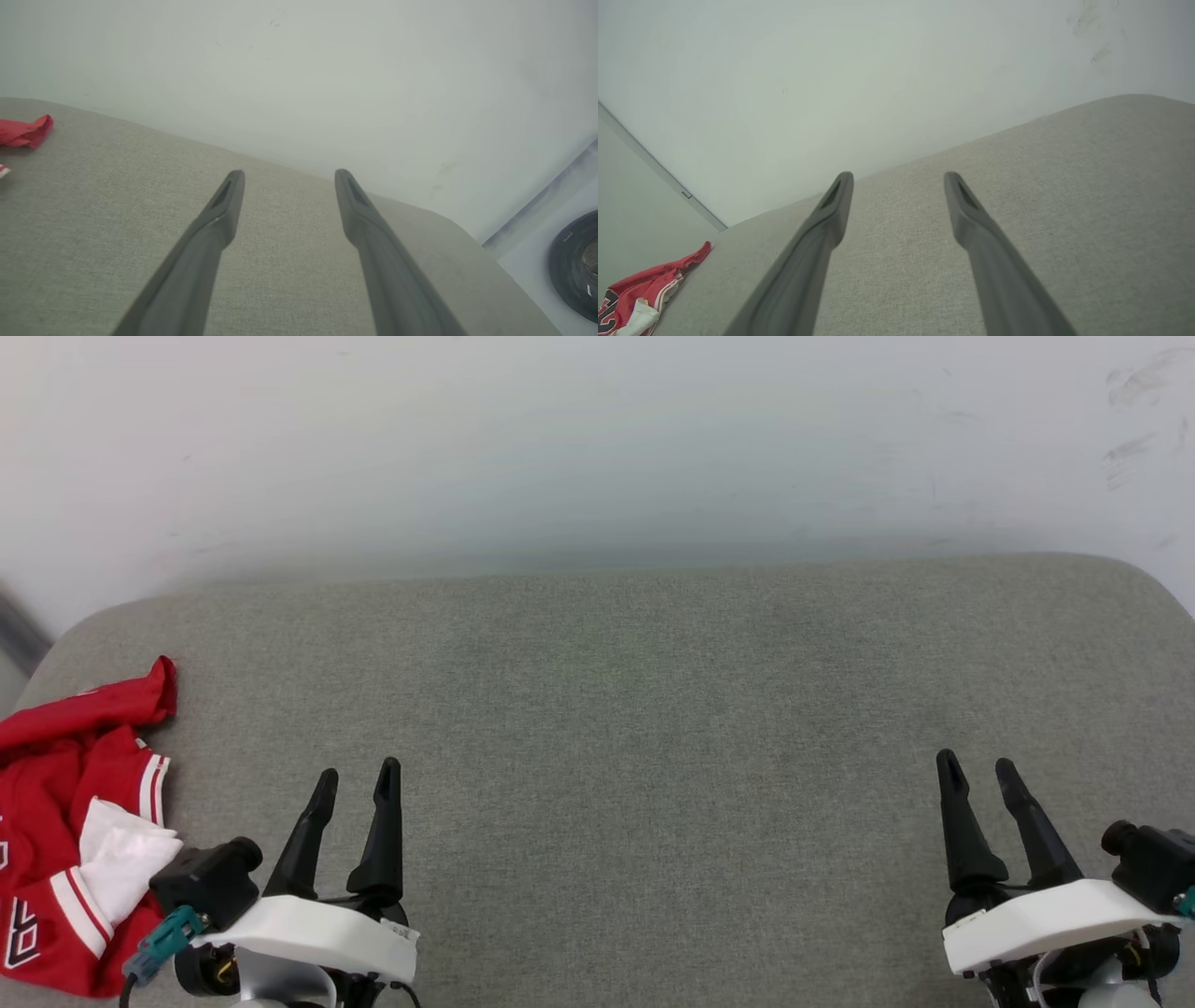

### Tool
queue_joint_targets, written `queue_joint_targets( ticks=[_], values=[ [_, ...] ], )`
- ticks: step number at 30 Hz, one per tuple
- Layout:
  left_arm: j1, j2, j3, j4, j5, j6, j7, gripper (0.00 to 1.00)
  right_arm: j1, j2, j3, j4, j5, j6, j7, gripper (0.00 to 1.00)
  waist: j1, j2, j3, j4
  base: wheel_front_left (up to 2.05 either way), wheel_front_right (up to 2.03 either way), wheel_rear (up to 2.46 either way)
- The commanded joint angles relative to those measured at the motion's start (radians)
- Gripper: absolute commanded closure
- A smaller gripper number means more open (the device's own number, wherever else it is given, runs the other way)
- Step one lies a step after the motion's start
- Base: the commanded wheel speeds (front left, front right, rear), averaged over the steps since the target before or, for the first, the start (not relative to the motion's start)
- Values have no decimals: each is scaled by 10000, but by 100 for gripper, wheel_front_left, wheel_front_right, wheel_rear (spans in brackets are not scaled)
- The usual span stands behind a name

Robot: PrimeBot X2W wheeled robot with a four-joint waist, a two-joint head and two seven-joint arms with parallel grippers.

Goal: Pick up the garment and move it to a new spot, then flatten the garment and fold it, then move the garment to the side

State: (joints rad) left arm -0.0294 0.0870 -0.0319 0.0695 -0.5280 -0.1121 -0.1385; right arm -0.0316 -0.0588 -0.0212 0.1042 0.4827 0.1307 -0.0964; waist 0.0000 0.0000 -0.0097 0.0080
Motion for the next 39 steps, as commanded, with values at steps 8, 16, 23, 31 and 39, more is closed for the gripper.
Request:
queue_joint_targets(
  ticks=[8, 16, 23, 31, 39],
  values=[
    [64, 223, -56, 43, 1080, 208, -275, 0, -157, -65, 7, -216, -1318, 0, 24, 0, 0, 0, -40, -12, 0, 0, 0],
    [74, 377, -139, 104, 1935, 438, -466, 0, -78, -34, 7, -235, -2167, 0, 43, 0, 0, 0, -24, -40, 0, 0, 0],
    [-13, 426, -189, 283, 2498, 548, -623, 0, -58, 10, -43, -244, -2772, 0, 90, 0, 0, 0, 18, -74, 0, 0, 0],
    [12, 405, -220, 363, 3110, 681, -794, 0, -15, 53, -128, -274, -3402, -1, 100, 0, 0, 0, 37, -84, 0, 0, 0],
    [100, 301, -85, 503, 3624, 689, -974, 0, 13, 87, -189, -306, -3966, -1, 34, 0, 0, 0, 49, -70, 0, 0, 0]
  ],
)
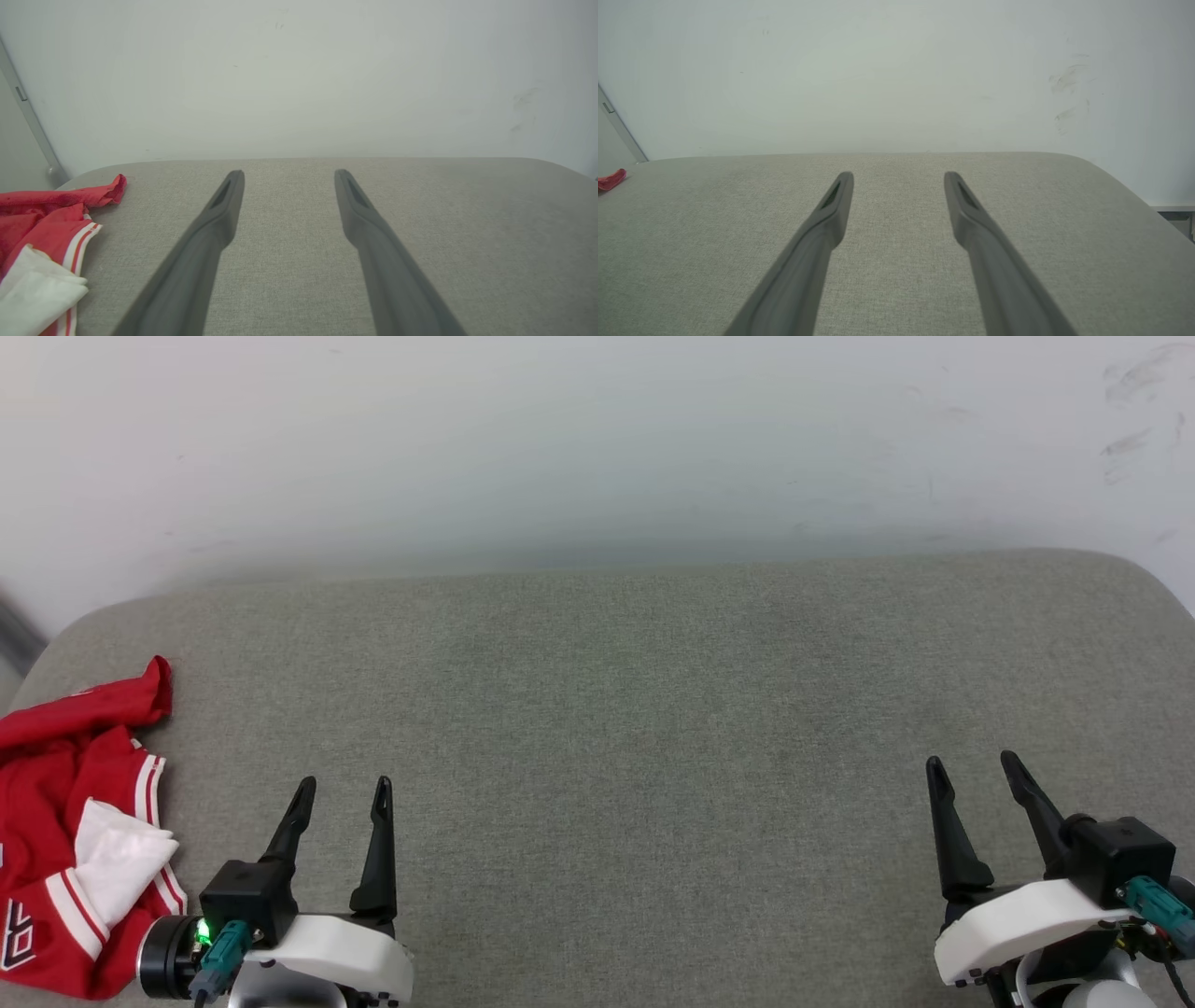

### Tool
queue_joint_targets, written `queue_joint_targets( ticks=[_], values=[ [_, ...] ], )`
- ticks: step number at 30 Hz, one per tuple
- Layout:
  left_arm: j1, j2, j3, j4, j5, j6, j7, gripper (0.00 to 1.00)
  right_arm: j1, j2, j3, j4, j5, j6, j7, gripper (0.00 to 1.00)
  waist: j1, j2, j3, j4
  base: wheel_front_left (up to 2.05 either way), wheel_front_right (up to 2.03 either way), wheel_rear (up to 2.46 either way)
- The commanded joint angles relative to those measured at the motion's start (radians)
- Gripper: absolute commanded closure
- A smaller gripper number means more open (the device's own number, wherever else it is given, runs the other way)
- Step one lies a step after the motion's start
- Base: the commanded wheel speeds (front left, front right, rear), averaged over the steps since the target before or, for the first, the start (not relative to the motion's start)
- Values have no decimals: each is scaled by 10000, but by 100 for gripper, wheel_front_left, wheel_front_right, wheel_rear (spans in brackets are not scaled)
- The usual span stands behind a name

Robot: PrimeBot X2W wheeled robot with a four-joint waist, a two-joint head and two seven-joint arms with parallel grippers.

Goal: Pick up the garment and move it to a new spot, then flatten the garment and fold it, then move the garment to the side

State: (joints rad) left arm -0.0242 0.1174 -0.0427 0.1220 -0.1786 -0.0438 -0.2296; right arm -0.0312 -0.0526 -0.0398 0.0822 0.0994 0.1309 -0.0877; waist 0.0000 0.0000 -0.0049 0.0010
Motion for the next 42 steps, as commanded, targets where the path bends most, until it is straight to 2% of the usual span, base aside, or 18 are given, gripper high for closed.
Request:
queue_joint_targets(
  ticks=[1, 17, 24, 31, 42],
  values=[
    [58, -10, 30, -9, 195, -6, -72, 0, 14, 26, -9, -84, -142, -3, -65, 0, 0, 0, 3, 0, 0, 0, 0],
    [83, -278, 380, 147, 927, -272, -372, 0, 54, 32, -107, -61, -612, -3, -186, 0, 0, 0, 14, -33, 0, 0, 0],
    [-120, -459, 570, 232, 716, -359, -372, 0, 70, 33, -132, -29, -524, -3, -214, 0, 0, 0, 59, 230, 0, 0, 0],
    [-236, -547, 725, 229, 761, -391, -361, 0, 40, 33, 173, -272, -723, -3, -82, 0, 0, 0, 141, 1145, 0, 0, 0],
    [-65, -637, 1102, 131, 733, -281, -360, 0, -159, 31, 908, -642, -784, -3, 118, 0, 0, 0, 180, 3170, 0, 0, 0]
  ],
)
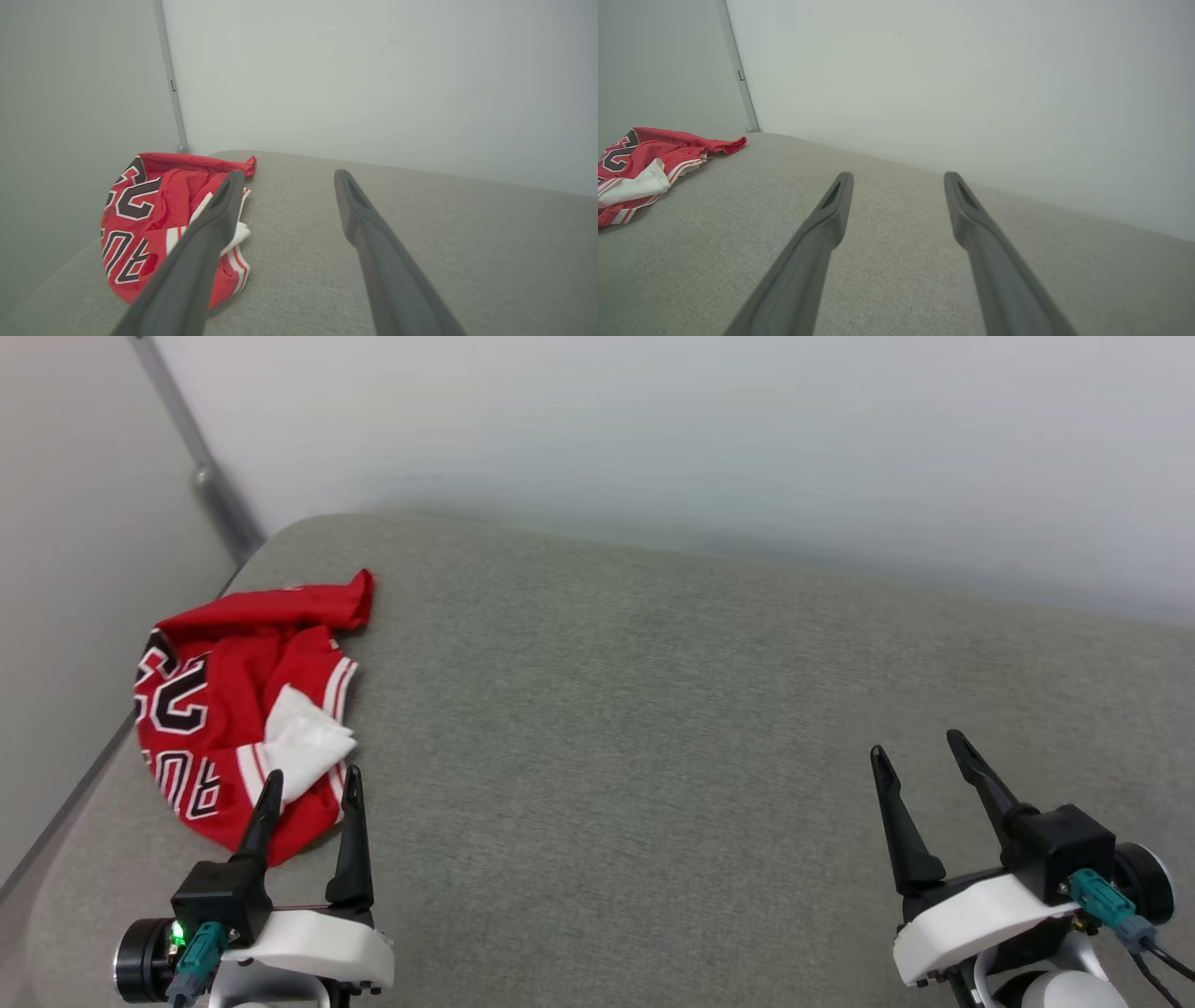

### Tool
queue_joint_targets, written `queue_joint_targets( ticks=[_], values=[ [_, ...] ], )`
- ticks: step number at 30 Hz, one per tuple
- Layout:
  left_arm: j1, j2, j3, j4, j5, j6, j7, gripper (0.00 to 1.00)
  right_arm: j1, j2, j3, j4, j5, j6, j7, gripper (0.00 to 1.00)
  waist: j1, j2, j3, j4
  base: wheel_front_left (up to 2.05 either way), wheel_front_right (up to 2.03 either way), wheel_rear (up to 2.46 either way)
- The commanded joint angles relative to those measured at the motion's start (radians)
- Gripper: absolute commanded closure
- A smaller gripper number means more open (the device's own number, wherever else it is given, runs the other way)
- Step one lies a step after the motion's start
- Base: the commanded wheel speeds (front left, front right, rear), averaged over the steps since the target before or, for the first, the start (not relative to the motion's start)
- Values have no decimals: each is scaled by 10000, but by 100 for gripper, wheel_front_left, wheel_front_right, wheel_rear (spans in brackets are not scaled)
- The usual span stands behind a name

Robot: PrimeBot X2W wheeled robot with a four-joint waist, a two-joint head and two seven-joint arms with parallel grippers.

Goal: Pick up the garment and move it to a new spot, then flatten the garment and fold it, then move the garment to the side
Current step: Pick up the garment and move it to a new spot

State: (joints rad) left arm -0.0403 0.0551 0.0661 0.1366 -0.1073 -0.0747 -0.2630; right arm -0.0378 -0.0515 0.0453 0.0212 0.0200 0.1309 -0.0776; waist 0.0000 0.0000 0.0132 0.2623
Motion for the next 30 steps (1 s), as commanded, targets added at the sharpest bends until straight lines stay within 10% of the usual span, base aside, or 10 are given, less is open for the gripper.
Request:
queue_joint_targets(
  ticks=[1, 15, 30],
  values=[
    [122, -20, 23, -25, 59, 25, -26, 0, -85, 14, 65, -57, 35, -5, 29, 0, 0, 0, -10, 754, 0, 0, 0],
    [282, -33, 314, -203, 317, -50, -26, 0, -96, 15, 555, -80, 150, -3, 57, 0, 0, 0, -74, 2556, 0, 0, 0],
    [-262, -40, 384, 76, 514, -57, -26, 0, -414, 13, 662, -17, 101, -3, 61, 0, 0, 0, 219, 2573, 0, 0, 0]
  ],
)
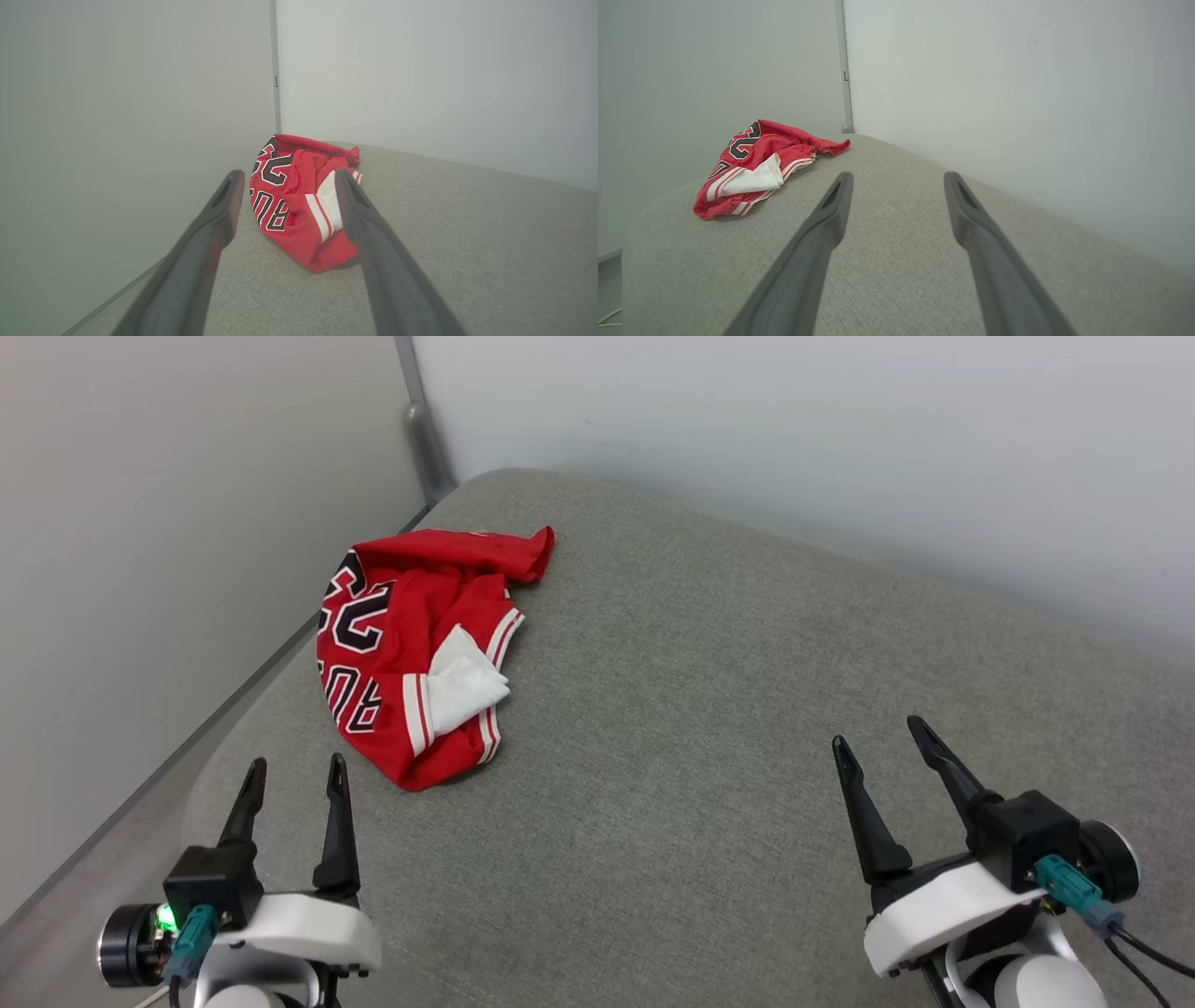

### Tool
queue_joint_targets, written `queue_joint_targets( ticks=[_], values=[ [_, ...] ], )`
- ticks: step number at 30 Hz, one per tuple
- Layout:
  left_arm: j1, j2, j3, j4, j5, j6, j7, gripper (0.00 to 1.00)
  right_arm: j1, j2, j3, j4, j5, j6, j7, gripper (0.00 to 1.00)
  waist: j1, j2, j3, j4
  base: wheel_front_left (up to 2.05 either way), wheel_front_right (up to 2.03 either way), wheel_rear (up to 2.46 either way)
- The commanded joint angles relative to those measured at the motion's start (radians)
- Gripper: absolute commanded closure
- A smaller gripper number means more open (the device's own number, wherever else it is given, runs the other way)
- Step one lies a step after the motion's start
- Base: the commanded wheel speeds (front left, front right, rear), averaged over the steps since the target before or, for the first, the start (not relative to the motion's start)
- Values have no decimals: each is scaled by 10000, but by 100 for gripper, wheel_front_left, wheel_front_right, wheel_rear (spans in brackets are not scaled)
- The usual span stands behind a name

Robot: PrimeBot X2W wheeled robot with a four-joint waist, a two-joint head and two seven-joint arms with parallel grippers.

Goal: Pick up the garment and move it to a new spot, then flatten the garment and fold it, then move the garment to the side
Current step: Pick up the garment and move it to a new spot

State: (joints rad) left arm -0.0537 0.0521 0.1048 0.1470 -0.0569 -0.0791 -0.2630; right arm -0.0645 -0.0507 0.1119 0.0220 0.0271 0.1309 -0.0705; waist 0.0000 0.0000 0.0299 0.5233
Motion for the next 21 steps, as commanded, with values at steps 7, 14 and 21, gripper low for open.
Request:
queue_joint_targets(
  ticks=[7, 14, 21],
  values=[
    [-1968, 247, 230, 1221, -85, 133, -26, 0, -763, 3, 195, -466, -189, -3, 263, 0, 0, 0, 1149, -808, 0, 0, 0],
    [-4593, 1278, 715, 3512, -554, -68, 389, 0, -1487, -103, 386, -944, -200, -5, 379, 0, 0, 0, 2656, -2051, 0, 0, 0],
    [-6632, 3103, 739, 5898, -927, -412, 2409, 0, -1988, -107, 239, -1064, -129, -3, 154, 0, 0, 0, 3972, -3096, 0, 0, 0]
  ],
)
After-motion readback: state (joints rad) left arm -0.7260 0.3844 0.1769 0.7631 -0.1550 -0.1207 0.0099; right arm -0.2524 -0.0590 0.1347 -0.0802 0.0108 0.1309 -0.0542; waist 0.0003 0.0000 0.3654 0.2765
